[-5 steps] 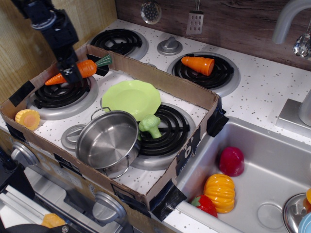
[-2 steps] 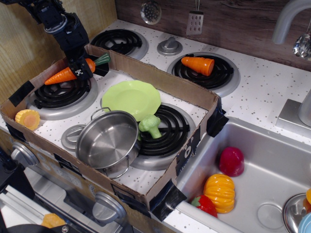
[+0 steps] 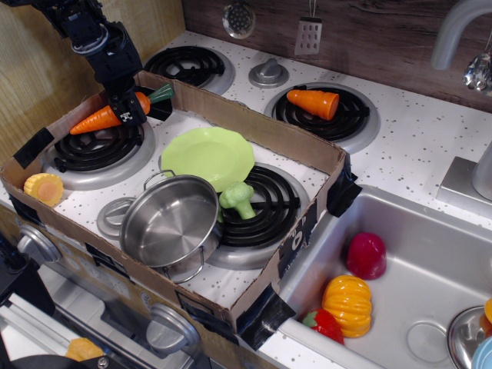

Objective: Put carrot on plate

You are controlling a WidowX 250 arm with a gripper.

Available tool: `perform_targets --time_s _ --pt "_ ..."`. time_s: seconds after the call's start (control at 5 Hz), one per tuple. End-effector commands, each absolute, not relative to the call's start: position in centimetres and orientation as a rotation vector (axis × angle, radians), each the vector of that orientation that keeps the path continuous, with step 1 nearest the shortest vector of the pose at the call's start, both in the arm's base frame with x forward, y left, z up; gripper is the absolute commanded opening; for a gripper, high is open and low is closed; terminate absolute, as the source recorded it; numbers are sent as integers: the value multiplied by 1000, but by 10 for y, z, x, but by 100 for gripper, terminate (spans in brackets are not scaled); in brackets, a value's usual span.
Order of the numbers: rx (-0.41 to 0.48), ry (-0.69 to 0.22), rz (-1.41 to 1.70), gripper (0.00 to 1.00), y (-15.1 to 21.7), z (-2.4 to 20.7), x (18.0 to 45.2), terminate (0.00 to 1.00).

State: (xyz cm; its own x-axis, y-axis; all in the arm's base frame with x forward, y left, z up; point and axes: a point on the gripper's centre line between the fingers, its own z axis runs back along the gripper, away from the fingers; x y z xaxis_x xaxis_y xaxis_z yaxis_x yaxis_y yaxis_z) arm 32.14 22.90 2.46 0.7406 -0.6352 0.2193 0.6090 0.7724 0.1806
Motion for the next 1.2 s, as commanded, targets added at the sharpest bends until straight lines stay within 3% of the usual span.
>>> perform_targets --time_s 0.0,0.4,0.8,1.0 --pt "139 -274 -652 0 228 80 329 0" --pt "95 -251 -615 0 195 103 324 0" --pt "-5 -257 -586 0 129 94 327 0" --pt "18 -267 -548 0 105 93 325 0"
